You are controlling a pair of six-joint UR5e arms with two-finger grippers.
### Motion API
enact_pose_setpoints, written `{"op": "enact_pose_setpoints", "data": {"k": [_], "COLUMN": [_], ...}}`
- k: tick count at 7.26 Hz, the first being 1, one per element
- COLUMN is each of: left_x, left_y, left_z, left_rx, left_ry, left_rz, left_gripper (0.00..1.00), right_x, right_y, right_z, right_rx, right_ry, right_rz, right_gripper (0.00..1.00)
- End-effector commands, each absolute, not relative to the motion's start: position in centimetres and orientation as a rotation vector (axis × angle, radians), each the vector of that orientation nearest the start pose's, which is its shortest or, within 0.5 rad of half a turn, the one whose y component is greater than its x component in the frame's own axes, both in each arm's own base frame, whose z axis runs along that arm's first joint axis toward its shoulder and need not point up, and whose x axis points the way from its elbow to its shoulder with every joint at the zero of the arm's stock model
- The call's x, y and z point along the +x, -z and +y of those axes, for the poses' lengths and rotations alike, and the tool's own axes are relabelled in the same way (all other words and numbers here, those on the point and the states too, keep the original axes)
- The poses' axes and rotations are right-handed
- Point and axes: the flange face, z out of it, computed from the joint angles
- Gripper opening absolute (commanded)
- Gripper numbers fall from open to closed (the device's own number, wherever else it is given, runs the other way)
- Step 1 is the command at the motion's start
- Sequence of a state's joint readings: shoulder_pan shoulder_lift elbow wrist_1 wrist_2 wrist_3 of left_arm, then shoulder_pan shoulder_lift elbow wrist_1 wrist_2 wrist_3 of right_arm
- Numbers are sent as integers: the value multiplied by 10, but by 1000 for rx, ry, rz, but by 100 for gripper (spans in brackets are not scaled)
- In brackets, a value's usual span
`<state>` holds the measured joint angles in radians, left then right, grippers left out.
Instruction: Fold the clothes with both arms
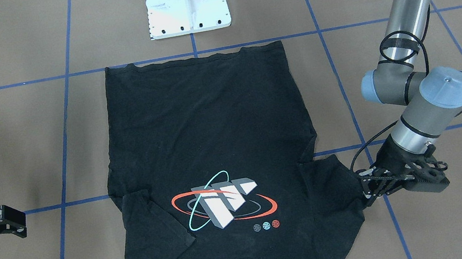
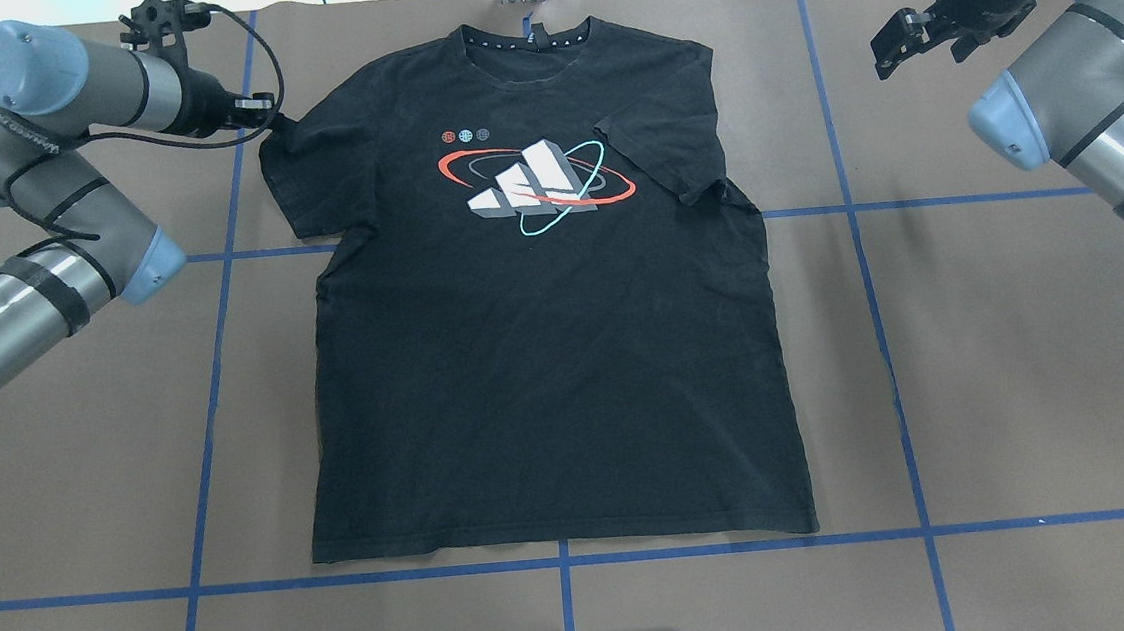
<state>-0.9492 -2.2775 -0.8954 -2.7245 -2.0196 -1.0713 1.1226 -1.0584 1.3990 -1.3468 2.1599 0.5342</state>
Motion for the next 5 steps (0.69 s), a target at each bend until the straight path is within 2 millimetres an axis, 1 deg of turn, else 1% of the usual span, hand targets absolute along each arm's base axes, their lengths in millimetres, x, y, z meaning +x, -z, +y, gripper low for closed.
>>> {"op": "enact_pose_setpoints", "data": {"k": [1, 2, 3, 4, 5], "left_x": [442, 472, 493, 512, 520], "left_y": [-339, -310, -285, -269, -259], "left_z": [-686, -678, -675, -673, -672], "left_rx": [357, 308, 329, 342, 332], "left_ry": [242, 267, 319, 354, 356], "left_rz": [1234, 1254, 1253, 1227, 1214], "left_gripper": [0, 0, 0, 0, 0], "right_x": [-237, -237, -237, -237, -237], "right_y": [-417, -417, -417, -418, -418], "right_z": [-671, -671, -671, -670, -670], "right_rx": [214, 215, 216, 214, 214], "right_ry": [86, 85, 86, 86, 84], "right_rz": [-765, -765, -765, -765, -765], "right_gripper": [100, 100, 100, 100, 100]}}
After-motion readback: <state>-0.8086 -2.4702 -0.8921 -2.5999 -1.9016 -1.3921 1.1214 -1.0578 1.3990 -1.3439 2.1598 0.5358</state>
